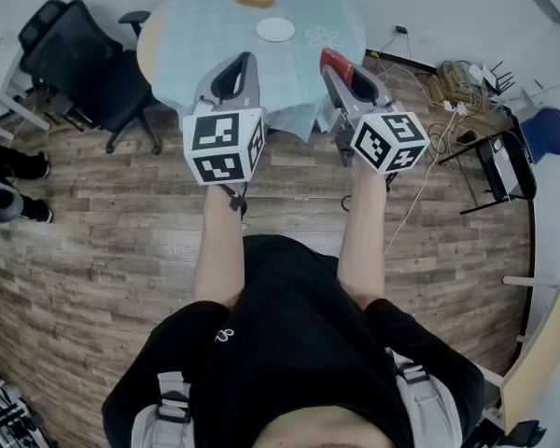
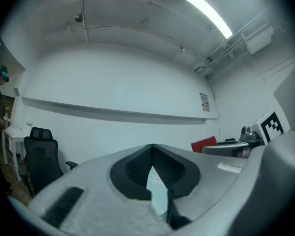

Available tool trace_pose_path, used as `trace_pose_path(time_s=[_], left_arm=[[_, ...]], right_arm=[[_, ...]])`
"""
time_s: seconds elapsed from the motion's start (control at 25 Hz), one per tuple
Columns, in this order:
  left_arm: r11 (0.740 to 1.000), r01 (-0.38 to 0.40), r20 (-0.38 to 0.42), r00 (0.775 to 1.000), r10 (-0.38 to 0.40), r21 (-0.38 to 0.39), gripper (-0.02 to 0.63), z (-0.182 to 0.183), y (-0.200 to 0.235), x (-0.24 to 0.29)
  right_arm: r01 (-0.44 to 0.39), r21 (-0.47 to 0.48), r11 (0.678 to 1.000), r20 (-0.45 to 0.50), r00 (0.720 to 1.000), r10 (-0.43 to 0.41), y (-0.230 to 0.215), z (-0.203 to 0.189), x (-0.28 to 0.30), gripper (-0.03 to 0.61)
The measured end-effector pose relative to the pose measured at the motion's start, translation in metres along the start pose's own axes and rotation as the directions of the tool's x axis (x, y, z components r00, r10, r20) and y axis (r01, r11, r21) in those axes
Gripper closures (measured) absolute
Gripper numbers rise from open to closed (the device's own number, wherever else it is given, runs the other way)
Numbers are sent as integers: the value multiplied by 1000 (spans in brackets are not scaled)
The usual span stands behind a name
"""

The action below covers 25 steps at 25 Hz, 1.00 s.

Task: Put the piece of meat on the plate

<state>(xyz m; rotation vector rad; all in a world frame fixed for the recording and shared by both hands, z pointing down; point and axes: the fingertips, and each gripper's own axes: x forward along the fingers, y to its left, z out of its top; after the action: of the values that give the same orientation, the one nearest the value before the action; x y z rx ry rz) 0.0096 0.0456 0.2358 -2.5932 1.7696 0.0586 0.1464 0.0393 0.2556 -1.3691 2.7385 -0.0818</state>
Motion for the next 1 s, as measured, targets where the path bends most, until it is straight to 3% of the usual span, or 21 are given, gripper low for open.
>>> trace_pose_path(time_s=[0.28,0.72,1.0], left_arm=[[1000,5,-5,1000,-5,-12,612,-6,-9,-8],[998,15,-32,999,-16,-56,612,-29,-20,-27],[999,-10,-26,1000,9,-40,612,-23,-21,-30]], right_arm=[[-29,-34,999,-20,999,28,9,-7,-9,476],[-23,40,999,-3,1000,23,12,-25,-28,476],[-34,33,999,37,999,33,9,-7,-30,474]])
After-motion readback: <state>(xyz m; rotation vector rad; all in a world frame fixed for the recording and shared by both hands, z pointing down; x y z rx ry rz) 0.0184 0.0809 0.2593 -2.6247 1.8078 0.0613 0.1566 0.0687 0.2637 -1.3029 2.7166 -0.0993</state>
